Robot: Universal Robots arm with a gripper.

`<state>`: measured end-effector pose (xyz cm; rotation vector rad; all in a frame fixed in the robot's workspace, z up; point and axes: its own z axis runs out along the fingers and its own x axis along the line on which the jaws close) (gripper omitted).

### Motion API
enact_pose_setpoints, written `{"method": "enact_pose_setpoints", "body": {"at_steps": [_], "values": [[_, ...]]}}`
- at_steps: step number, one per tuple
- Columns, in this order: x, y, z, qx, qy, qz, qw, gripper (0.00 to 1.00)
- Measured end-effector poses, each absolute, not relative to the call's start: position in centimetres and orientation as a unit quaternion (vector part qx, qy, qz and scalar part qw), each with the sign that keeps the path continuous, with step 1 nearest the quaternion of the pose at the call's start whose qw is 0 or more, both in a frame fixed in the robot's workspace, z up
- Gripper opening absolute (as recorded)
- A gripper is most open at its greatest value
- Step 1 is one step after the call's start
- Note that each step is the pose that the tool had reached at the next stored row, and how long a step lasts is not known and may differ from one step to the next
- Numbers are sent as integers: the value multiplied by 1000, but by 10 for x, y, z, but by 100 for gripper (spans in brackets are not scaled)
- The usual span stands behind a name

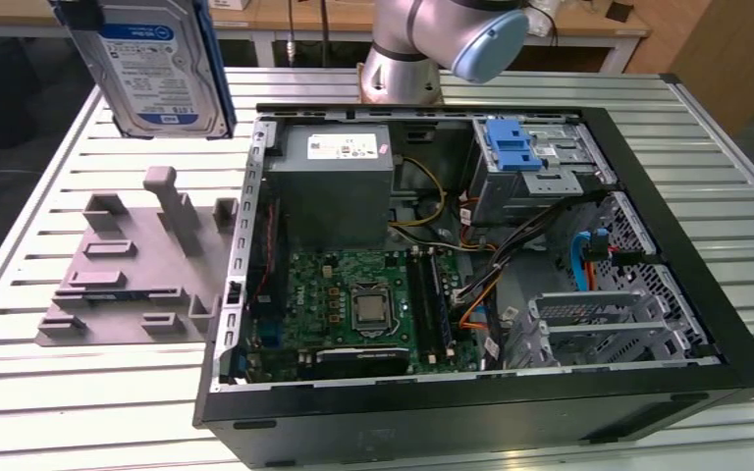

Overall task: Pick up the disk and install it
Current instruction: 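Pick up the disk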

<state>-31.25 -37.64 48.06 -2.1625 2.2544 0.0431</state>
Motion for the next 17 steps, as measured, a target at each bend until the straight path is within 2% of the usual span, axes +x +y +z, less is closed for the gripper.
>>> {"method": "enact_pose_setpoints", "body": {"at_steps": [17], "values": [[-297, -388, 480, -691, 722, 14, 9, 36]]}}
